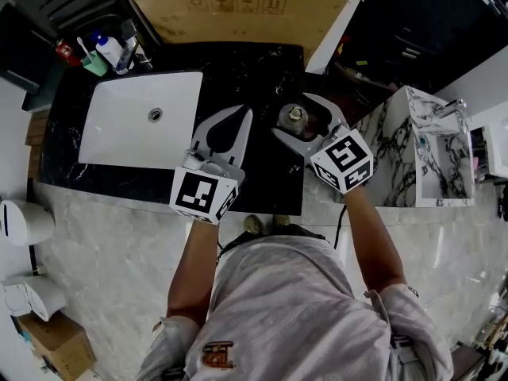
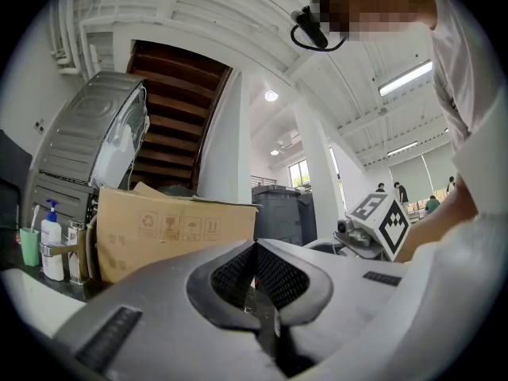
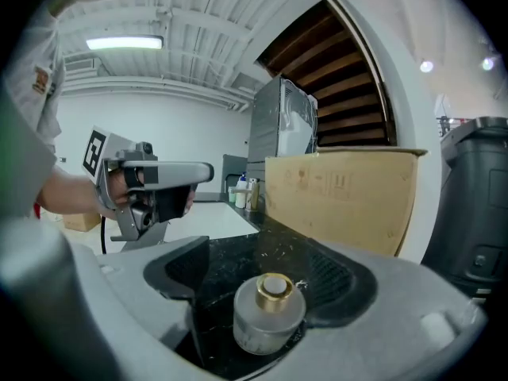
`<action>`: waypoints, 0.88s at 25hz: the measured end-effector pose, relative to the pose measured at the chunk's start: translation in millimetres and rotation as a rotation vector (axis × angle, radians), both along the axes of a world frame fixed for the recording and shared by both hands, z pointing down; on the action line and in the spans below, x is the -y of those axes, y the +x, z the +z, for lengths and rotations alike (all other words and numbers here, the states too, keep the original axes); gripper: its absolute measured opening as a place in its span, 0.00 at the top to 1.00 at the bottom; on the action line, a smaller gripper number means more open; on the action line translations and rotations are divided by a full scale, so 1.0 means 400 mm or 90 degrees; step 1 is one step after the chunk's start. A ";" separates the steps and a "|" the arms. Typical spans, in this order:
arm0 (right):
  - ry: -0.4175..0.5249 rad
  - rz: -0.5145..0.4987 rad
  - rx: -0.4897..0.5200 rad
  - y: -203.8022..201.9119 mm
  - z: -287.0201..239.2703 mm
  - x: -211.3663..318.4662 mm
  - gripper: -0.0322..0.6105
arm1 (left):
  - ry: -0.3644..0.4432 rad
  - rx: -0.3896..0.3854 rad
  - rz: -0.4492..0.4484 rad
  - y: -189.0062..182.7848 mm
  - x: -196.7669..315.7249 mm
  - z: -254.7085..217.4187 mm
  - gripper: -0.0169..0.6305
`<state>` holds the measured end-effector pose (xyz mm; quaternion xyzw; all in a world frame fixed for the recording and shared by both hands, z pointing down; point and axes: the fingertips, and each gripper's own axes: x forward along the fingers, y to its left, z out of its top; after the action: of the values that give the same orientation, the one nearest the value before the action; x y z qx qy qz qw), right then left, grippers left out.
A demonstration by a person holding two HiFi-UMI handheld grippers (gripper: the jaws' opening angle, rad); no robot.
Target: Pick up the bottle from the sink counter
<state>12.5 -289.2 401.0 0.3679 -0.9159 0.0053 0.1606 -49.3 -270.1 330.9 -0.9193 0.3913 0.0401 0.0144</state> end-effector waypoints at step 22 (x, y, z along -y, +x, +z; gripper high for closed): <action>-0.132 -0.033 -0.047 -0.005 0.237 0.057 0.32 | -0.018 0.016 -0.034 -0.027 0.032 0.027 0.97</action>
<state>10.5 -312.0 495.7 0.3257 -0.9129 0.0823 0.2317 -60.2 -283.0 341.5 -0.9091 0.4160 0.0223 0.0074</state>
